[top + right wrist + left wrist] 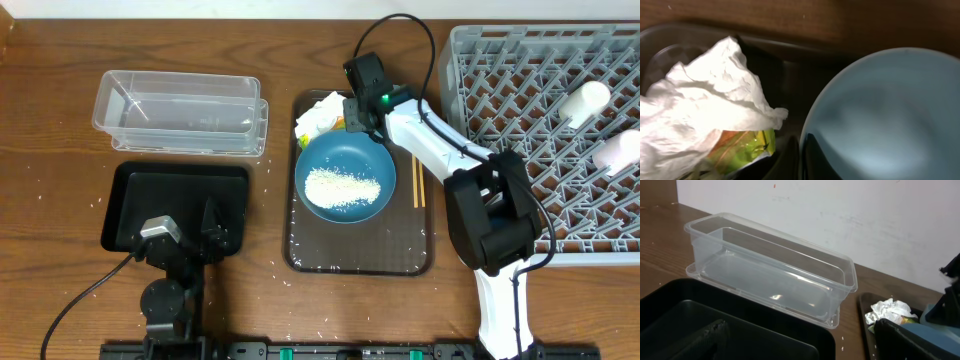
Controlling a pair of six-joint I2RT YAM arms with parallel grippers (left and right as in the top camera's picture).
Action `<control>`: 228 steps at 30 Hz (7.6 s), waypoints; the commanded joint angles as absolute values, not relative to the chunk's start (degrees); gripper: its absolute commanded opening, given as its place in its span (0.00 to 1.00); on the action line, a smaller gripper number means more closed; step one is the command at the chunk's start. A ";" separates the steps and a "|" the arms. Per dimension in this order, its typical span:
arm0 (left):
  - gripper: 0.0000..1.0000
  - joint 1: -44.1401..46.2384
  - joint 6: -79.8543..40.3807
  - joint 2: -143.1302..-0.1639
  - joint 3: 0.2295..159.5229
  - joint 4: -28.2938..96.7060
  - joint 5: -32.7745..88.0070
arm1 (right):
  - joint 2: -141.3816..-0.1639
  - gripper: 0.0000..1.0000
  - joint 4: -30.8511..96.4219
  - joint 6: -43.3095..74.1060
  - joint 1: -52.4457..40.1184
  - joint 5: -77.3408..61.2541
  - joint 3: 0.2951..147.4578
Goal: Sort waste into correct bins and load items into the dishwasher rack
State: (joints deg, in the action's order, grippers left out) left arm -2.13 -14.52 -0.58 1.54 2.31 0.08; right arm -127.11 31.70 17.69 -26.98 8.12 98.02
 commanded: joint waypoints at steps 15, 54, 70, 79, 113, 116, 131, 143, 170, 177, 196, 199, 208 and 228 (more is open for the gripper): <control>0.95 -1.89 -13.54 -0.23 0.23 4.19 -0.60 | -126.96 0.01 60.73 15.53 -15.05 -0.49 135.79; 0.95 -1.89 -13.54 -0.23 0.23 4.19 -0.60 | -127.63 0.01 -6.02 42.83 37.78 -57.80 105.14; 0.95 -1.89 -13.54 -0.23 0.23 4.19 -0.60 | -133.99 0.01 -3.46 42.17 40.82 -61.10 103.42; 0.95 -1.89 -13.54 -0.23 0.23 4.19 -0.60 | -132.51 0.10 -0.89 41.89 46.68 -63.68 103.50; 0.95 -1.89 -13.54 -0.23 0.23 4.19 -0.60 | -116.11 0.30 28.03 19.49 34.44 -2.09 103.37; 0.95 -1.89 -13.54 -0.23 0.23 4.19 -0.60 | -120.42 0.29 27.46 18.65 32.77 1.72 103.39; 0.95 -1.89 -13.54 -0.23 0.23 4.19 -0.60 | -123.81 0.05 27.90 11.70 32.73 4.49 103.42; 0.95 -1.89 -13.54 -0.23 0.23 4.19 -0.60 | -118.96 0.13 18.15 14.04 32.40 1.19 103.39; 0.95 -1.89 -13.54 -0.23 0.23 4.19 -0.60 | -119.70 0.01 27.77 14.52 32.38 1.28 103.46; 0.95 -1.89 -13.54 -0.23 0.23 4.19 -0.60 | -108.95 0.24 29.39 14.55 33.36 1.21 103.46; 0.95 -1.89 -13.54 -0.23 0.23 4.19 -0.60 | -99.88 0.99 50.63 12.62 24.47 -43.99 103.33; 0.95 -1.89 -13.54 -0.23 0.23 4.19 -0.60 | -100.09 0.97 57.49 2.96 18.39 -43.55 103.24; 0.95 -1.89 -13.54 -0.23 0.23 4.19 -0.60 | -100.31 0.97 58.98 1.85 -3.84 -18.06 102.26; 0.95 -1.89 -13.54 -0.23 0.23 4.19 -0.60 | -117.69 0.38 52.71 26.13 -21.80 9.74 102.24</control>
